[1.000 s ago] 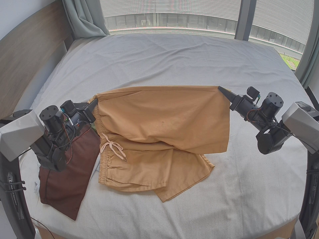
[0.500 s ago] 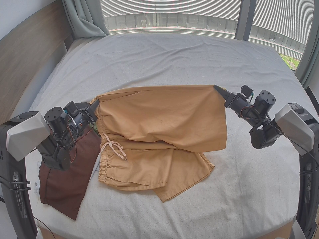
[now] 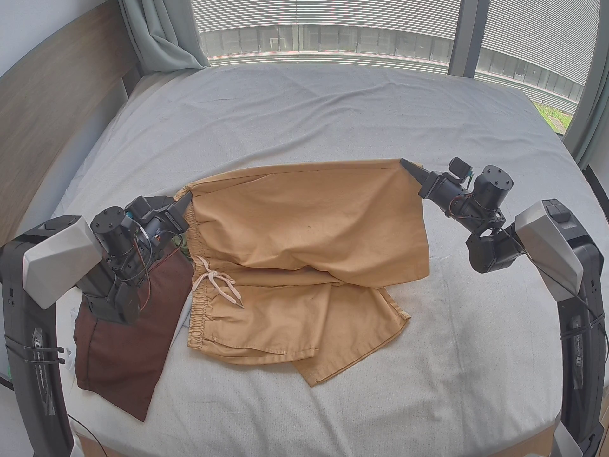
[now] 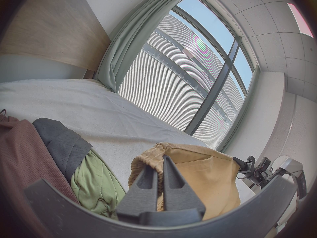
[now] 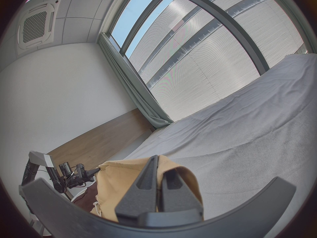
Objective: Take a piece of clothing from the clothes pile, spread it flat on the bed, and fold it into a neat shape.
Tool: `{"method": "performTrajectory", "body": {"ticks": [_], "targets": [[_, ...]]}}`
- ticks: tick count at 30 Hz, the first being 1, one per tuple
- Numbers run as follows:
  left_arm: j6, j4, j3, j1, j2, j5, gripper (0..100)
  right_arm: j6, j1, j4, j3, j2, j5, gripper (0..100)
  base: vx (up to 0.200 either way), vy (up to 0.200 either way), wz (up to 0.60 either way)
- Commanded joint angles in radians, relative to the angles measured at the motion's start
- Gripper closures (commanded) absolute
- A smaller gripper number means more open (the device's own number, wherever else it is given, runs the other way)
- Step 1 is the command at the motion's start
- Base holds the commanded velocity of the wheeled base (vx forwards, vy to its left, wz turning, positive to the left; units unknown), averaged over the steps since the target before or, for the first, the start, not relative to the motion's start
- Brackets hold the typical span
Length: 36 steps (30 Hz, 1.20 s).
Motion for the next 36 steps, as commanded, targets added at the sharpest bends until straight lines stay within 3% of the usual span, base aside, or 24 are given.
{"method": "performTrajectory", "body": {"ticks": [1, 25, 26, 31, 36], "targets": [[-0.008, -0.001, -0.013, 0.002, 0.014, 0.000, 100, 0.000, 0.003, 0.025, -0.060, 0.042, 0.001, 100, 0.000, 0.000, 0.00], [-0.049, 0.001, -0.111, 0.004, 0.069, -0.002, 100, -0.001, 0.005, 0.050, -0.149, 0.108, -0.001, 100, 0.000, 0.000, 0.00], [-0.060, 0.001, -0.125, 0.005, 0.073, -0.002, 0, -0.001, 0.005, 0.062, -0.156, 0.108, -0.001, 0, 0.000, 0.000, 0.00], [-0.143, 0.007, -0.140, -0.003, 0.073, 0.033, 0, -0.006, 0.003, 0.076, -0.191, 0.131, -0.002, 0, 0.000, 0.000, 0.00], [-0.147, 0.033, -0.125, -0.009, 0.084, 0.033, 0, -0.012, 0.002, 0.067, -0.160, 0.125, -0.004, 0, 0.000, 0.000, 0.00]]}}
